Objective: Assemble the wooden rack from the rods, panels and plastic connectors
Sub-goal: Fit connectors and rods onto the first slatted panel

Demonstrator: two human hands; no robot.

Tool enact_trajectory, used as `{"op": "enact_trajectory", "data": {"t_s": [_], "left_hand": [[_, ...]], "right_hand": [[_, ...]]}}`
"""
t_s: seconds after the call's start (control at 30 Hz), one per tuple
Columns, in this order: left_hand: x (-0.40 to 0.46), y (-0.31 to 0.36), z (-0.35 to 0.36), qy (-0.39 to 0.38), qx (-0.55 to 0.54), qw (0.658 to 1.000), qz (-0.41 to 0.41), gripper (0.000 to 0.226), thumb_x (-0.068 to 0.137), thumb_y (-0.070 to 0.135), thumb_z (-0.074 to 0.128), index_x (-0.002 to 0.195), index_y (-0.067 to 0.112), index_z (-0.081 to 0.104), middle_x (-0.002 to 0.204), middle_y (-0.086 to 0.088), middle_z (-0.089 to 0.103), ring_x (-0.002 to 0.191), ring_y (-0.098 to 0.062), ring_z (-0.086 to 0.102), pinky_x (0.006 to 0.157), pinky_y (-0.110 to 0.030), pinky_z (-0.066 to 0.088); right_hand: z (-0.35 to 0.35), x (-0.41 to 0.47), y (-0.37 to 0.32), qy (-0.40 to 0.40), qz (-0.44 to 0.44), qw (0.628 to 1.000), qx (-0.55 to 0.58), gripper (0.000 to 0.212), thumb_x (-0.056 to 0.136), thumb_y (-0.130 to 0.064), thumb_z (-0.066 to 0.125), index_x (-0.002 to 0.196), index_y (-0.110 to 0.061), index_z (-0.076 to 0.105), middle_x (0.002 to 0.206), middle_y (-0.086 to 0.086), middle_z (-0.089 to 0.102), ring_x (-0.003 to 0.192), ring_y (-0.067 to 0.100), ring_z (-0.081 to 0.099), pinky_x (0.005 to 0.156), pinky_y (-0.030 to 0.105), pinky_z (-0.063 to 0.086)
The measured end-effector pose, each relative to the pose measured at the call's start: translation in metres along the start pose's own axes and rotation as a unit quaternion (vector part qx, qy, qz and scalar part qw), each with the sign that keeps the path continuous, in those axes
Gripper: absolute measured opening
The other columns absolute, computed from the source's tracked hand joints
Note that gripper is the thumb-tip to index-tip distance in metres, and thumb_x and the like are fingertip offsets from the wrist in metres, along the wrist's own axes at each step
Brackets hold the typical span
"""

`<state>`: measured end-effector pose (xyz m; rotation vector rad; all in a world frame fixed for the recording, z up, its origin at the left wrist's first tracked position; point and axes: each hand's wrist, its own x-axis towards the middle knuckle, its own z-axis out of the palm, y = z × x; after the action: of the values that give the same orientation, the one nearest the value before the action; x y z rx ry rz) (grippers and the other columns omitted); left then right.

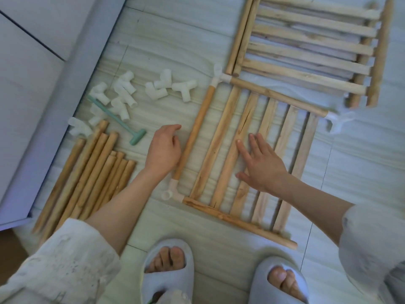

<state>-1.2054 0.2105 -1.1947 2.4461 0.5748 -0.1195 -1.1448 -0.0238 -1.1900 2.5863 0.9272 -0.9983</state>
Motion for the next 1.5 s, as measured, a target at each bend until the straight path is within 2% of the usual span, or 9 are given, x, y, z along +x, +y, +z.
{"op": "enact_trajectory", "data": {"t_s": [0.3,0.47,0.6,0.73,0.83,0.97,1.13,1.3,1.5], "left_hand": [[-0.039,-0.045,-0.028,0.066,0.055,0.994,-0.074,0.042,0.083,-0.006,0.044,0.123,0.001,0.055,0.12,-0.023,0.051,0.117,-0.037,0.043,0.102,-0.039,0.03],[-0.061,-0.078,-0.058,0.12,0.077,0.984,-0.11,0.042,0.085,-0.008,0.04,0.124,0.001,0.054,0.121,-0.024,0.05,0.117,-0.037,0.044,0.102,-0.041,0.033],[-0.068,-0.092,-0.07,0.102,0.078,0.98,-0.152,0.042,0.087,-0.009,0.04,0.126,0.0,0.051,0.125,-0.023,0.047,0.12,-0.036,0.042,0.104,-0.04,0.032],[-0.071,-0.083,-0.065,0.135,0.16,0.972,-0.106,0.028,0.087,-0.005,0.048,0.112,0.0,0.059,0.108,-0.023,0.053,0.103,-0.039,0.048,0.086,-0.046,0.04],[-0.07,-0.086,-0.066,0.136,0.162,0.967,-0.142,0.028,0.088,-0.002,0.047,0.114,0.0,0.057,0.11,-0.024,0.053,0.105,-0.039,0.048,0.087,-0.047,0.04],[-0.068,-0.111,-0.079,0.083,0.127,0.969,-0.197,0.035,0.091,-0.002,0.044,0.126,-0.003,0.048,0.123,-0.027,0.048,0.114,-0.04,0.046,0.094,-0.046,0.039],[-0.059,-0.118,-0.079,0.017,0.106,0.97,-0.22,0.033,0.094,0.008,0.048,0.126,-0.001,0.049,0.128,-0.022,0.048,0.116,-0.036,0.049,0.096,-0.044,0.041],[-0.05,-0.115,-0.077,-0.023,0.15,0.964,-0.218,0.027,0.093,0.012,0.052,0.117,0.0,0.057,0.12,-0.02,0.055,0.107,-0.036,0.054,0.084,-0.042,0.046],[-0.046,-0.111,-0.076,-0.045,0.164,0.962,-0.214,0.034,0.09,0.016,0.056,0.119,0.0,0.056,0.118,-0.02,0.058,0.106,-0.035,0.056,0.084,-0.04,0.046]], "right_hand": [[-0.013,0.001,-0.005,-0.074,0.01,0.995,-0.067,0.12,0.076,-0.069,0.055,0.143,-0.014,-0.028,0.152,0.022,-0.025,0.141,0.036,-0.022,0.116,0.041,-0.005],[-0.017,0.003,-0.017,-0.091,0.039,0.991,-0.095,0.121,0.077,-0.066,0.057,0.143,-0.008,-0.027,0.152,0.026,-0.021,0.141,0.039,-0.017,0.117,0.043,-0.002],[-0.02,0.005,-0.029,-0.102,0.068,0.986,-0.116,0.122,0.078,-0.062,0.06,0.143,-0.002,-0.024,0.151,0.029,-0.016,0.142,0.043,-0.011,0.117,0.044,0.001],[-0.021,0.006,-0.035,-0.104,0.086,0.981,-0.138,0.117,0.082,-0.059,0.058,0.143,0.0,-0.022,0.152,0.03,-0.013,0.142,0.043,-0.008,0.117,0.043,0.003],[-0.021,0.006,-0.036,-0.106,0.091,0.979,-0.148,0.118,0.081,-0.061,0.058,0.143,0.001,-0.021,0.152,0.03,-0.012,0.142,0.043,-0.007,0.117,0.043,0.004],[-0.02,0.007,-0.037,-0.098,0.075,0.975,-0.186,0.116,0.08,-0.064,0.056,0.145,0.003,-0.014,0.153,0.027,-0.005,0.142,0.042,-0.011,0.117,0.042,0.005],[-0.022,0.011,-0.043,-0.101,0.038,0.96,-0.26,0.092,0.089,-0.055,0.049,0.148,0.0,0.005,0.157,0.019,-0.003,0.141,0.045,-0.01,0.118,0.046,0.005],[-0.02,0.009,-0.037,-0.067,0.05,0.972,-0.219,0.114,0.076,-0.065,0.06,0.145,0.006,0.004,0.151,0.015,0.013,0.142,0.04,0.0,0.118,0.04,0.011],[-0.02,0.01,-0.037,-0.068,0.043,0.973,-0.217,0.117,0.076,-0.065,0.059,0.144,0.008,0.0,0.151,0.016,0.011,0.142,0.041,-0.001,0.118,0.04,0.011]]}}
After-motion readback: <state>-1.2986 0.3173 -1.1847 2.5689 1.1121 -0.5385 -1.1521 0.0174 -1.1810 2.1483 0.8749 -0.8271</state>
